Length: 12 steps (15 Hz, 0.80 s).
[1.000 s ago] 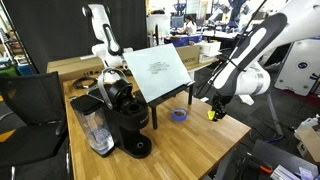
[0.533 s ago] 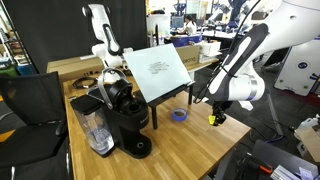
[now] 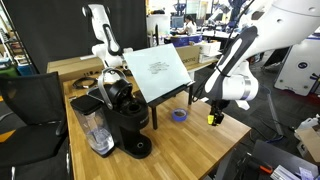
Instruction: Wipe the whiteboard with the duster
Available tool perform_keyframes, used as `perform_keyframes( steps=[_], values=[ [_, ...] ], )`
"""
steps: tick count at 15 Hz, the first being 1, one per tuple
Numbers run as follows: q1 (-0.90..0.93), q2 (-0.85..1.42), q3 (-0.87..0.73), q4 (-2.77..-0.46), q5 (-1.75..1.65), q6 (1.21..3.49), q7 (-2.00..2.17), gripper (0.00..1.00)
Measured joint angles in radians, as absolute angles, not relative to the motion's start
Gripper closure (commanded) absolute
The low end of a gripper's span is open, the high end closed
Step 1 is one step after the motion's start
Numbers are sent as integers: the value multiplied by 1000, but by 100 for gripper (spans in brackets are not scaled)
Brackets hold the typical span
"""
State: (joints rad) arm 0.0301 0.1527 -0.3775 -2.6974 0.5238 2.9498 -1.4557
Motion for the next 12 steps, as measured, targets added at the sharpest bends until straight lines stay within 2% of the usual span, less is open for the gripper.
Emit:
perform_keyframes(
  steps=[12],
  values=[
    [29,160,-377,-2680,524,2950,-1456,0]
  ],
)
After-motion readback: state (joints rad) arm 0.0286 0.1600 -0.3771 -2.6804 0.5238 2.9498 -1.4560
